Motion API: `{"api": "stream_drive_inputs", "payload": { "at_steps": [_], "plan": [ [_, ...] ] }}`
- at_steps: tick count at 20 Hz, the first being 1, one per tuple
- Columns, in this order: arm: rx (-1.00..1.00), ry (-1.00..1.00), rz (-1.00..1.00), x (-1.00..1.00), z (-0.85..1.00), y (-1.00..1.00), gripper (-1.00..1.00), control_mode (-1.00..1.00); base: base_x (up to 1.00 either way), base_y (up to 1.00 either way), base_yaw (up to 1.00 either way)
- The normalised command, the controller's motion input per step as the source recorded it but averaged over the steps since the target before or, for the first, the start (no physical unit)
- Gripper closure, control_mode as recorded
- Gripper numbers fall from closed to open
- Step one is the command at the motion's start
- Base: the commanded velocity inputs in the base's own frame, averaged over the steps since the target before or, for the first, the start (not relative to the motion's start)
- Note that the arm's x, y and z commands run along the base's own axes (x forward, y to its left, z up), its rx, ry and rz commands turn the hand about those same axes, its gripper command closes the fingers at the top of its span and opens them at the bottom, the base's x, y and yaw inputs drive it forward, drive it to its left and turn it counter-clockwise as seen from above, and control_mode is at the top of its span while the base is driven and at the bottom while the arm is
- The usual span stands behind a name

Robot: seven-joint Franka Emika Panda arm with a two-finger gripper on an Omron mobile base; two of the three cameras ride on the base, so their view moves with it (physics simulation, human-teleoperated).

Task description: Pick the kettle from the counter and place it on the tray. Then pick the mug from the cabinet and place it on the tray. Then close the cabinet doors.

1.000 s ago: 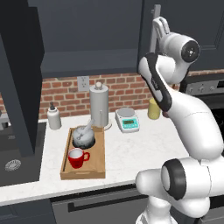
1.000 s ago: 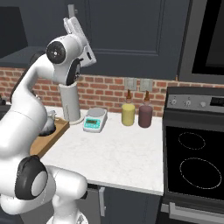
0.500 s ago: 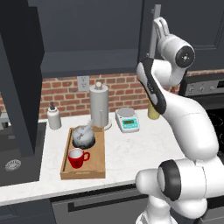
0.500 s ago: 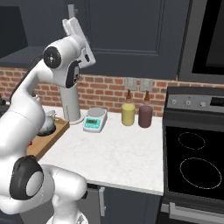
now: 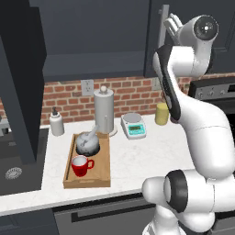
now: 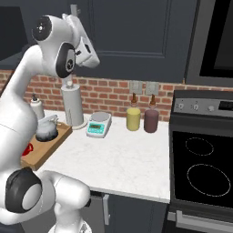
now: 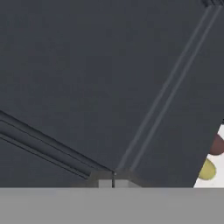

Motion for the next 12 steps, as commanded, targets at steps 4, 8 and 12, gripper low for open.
{"api": "stream_drive_inputs", "payload": {
  "at_steps": [4,8,12],
  "plan": [
    [-0.15,0.35,0.02,-0.86,-0.09,-0.02,1.0,-1.0,0.0,0.0,0.0],
    [-0.1,0.14,0.05,-1.0,-0.11,0.0,1.0,-1.0,0.0,0.0,0.0],
    [-0.1,0.14,0.04,-0.93,-0.18,0.02,1.0,-1.0,0.0,0.0,0.0]
  ]
}}
